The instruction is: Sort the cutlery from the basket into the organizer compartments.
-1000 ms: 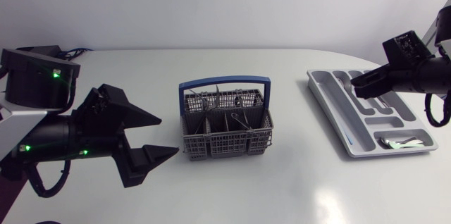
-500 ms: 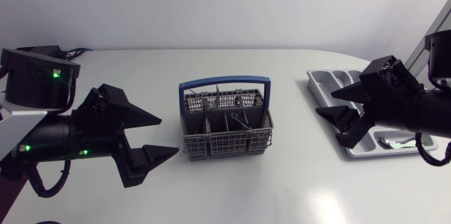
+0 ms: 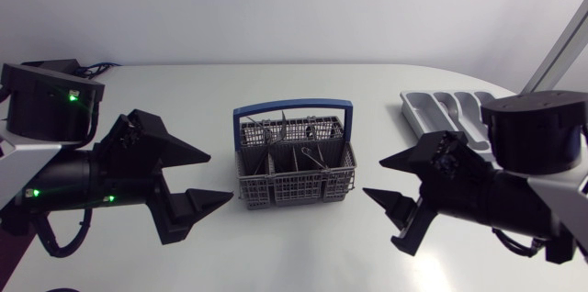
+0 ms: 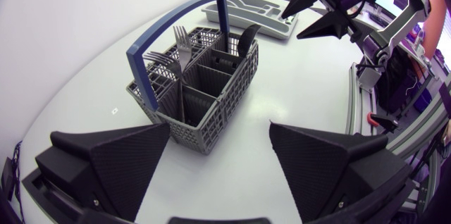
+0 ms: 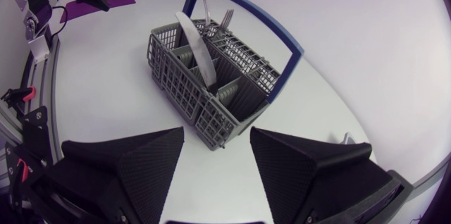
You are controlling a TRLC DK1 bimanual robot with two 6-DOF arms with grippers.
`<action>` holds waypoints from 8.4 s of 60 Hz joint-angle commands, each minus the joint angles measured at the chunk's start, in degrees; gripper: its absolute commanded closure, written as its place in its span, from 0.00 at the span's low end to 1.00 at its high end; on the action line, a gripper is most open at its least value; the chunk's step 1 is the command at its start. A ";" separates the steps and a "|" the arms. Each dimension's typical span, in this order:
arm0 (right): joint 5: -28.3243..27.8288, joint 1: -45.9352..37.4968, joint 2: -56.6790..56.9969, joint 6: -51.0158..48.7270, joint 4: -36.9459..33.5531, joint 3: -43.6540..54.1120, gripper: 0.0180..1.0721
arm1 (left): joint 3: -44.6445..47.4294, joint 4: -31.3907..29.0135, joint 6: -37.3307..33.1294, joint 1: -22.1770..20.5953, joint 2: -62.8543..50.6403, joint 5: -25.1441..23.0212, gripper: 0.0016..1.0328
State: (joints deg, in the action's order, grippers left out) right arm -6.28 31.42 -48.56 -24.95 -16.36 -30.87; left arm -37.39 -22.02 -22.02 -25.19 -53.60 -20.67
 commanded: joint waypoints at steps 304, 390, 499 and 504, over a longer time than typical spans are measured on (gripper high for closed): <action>1.89 -62.62 -72.29 -0.80 -19.06 -74.95 0.95 | 1.79 2.07 1.10 0.23 -1.68 0.01 0.05; 8.22 -58.49 -88.64 3.59 -21.08 -89.89 0.53 | 0.47 -0.22 0.84 0.23 -0.01 0.01 0.05; 0.57 3.74 -11.65 13.17 10.56 -7.10 0.43 | -0.58 5.59 0.14 2.51 -2.56 1.95 0.05; 2.50 6.73 -13.94 14.05 12.84 -7.62 0.43 | -0.32 5.67 -1.18 3.92 -2.47 1.86 0.05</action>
State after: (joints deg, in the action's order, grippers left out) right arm -5.43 35.88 -60.07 -13.08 -5.15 -39.33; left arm -37.67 -16.84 -22.28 -22.59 -56.64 -18.96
